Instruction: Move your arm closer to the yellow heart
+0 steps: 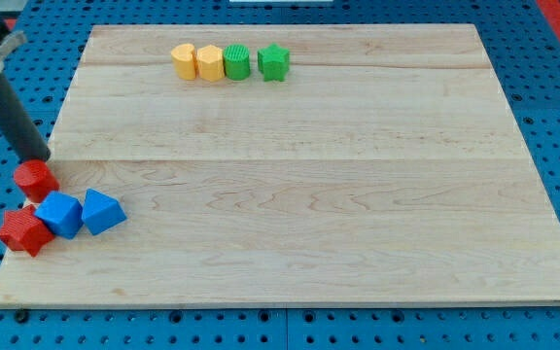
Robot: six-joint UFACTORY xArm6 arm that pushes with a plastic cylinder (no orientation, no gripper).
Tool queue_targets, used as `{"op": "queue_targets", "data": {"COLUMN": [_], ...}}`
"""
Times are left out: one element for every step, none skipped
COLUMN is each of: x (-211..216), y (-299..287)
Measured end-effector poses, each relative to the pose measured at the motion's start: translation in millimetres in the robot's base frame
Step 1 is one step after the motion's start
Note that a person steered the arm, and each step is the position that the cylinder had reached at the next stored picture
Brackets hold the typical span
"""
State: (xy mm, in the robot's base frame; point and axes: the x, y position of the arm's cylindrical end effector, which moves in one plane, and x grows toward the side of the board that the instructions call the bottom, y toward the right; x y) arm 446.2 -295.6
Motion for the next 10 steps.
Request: {"op": "queue_targets", "data": {"x": [1,12,23,14,-27,-62,-96,-126,-153,-177], "y": [-8,-2,12,20,37,44,52,62,72,83]}}
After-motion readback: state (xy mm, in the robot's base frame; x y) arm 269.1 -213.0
